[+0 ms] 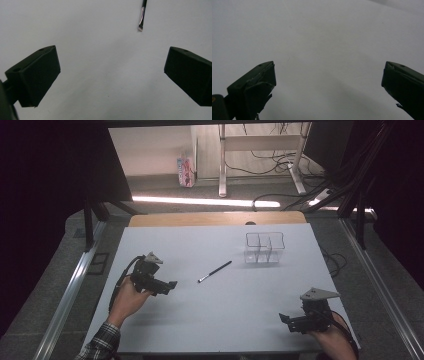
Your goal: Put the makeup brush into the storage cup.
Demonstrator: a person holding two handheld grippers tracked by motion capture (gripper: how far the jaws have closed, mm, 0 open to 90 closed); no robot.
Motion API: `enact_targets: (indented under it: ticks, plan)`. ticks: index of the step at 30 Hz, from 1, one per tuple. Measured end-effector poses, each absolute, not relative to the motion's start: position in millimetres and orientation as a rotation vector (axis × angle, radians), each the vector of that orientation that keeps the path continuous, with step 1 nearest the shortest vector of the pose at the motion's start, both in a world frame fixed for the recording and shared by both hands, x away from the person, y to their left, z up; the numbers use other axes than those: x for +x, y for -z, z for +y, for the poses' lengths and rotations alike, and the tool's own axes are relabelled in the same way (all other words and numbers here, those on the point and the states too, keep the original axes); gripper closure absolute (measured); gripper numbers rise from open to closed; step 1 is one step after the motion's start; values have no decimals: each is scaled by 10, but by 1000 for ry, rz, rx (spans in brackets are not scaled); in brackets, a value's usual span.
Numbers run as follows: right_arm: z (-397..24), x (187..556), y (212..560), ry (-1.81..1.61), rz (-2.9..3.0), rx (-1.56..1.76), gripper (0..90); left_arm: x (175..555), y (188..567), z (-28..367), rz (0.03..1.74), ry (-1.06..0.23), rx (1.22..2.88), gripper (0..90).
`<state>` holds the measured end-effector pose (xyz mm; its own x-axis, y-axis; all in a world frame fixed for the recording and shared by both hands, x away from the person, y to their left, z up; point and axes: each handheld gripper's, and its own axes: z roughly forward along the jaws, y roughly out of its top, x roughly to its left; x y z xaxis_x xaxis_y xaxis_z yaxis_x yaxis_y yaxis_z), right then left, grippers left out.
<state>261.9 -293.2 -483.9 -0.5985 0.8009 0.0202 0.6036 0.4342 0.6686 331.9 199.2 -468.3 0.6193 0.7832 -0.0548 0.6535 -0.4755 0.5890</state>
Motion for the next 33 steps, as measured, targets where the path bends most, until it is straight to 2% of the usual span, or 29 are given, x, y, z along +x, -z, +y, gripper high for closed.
enact_targets:
  ticks: [11,33]
  plan:
    - [-2939,2617,4827,-943,2383,1202,0,3553,4633,1852,1089,-235,2332,13]
    - [-2940,2618,4832,-945,2392,1200,0,3823,4638,1391,1011,-220,2526,54]
